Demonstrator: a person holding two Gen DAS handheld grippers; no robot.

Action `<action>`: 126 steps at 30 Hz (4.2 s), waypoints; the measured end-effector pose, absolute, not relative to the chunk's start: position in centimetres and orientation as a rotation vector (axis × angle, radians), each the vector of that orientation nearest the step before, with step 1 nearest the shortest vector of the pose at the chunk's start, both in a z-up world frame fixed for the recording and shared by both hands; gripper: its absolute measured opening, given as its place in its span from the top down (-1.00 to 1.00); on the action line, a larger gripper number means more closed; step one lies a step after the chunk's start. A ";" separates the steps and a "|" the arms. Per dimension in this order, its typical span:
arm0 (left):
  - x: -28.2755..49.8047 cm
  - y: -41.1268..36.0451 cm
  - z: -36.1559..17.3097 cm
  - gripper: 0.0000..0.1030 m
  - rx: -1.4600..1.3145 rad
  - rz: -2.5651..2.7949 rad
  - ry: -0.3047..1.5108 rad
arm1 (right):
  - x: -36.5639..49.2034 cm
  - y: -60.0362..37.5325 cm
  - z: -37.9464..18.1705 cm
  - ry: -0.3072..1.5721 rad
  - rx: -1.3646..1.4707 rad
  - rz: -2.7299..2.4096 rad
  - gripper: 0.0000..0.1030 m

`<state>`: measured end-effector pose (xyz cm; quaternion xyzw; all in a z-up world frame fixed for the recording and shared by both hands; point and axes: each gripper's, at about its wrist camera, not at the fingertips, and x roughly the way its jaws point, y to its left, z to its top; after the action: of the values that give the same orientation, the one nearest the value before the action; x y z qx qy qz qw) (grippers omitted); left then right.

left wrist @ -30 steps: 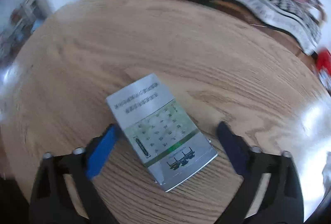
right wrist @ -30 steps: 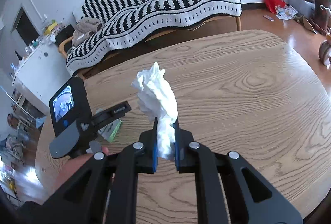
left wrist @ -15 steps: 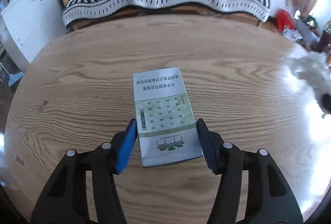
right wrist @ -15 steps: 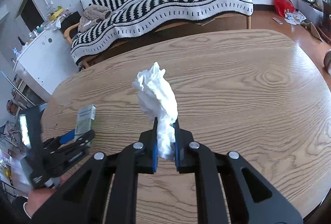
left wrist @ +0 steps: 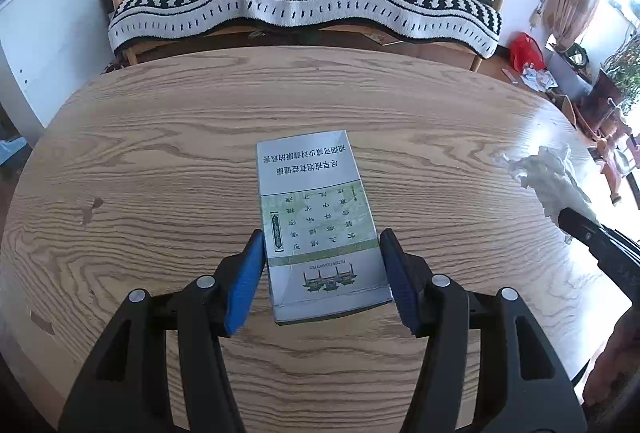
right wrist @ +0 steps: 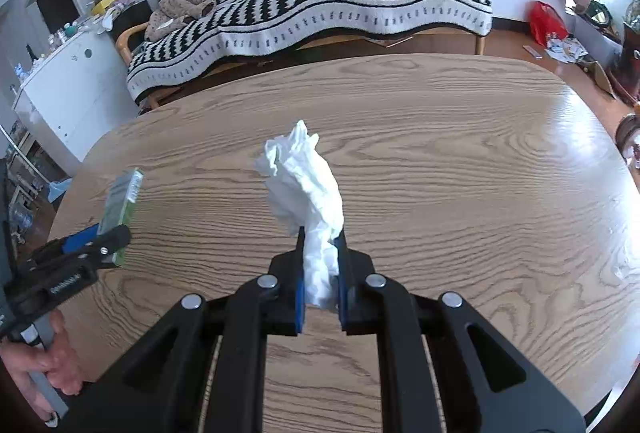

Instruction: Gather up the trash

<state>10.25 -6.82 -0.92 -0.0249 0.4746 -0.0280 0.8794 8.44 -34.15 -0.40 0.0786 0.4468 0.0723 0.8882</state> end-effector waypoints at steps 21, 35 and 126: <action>-5.7 -44.2 5.9 -0.11 0.139 -0.820 0.944 | -16.1 -66.3 4.7 0.835 0.350 -0.398 0.77; -14.5 -61.9 -6.0 -0.11 0.364 -1.039 1.205 | -27.3 -78.3 -6.7 0.980 0.585 -0.565 0.77; 6.9 4.5 2.4 -0.80 -0.116 0.013 0.855 | 5.3 -28.2 1.2 0.826 0.036 0.110 -0.83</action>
<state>6.88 4.45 2.38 -0.0564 0.4142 0.0065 0.9084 5.28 -28.19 1.15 0.0176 0.4012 0.0534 0.9143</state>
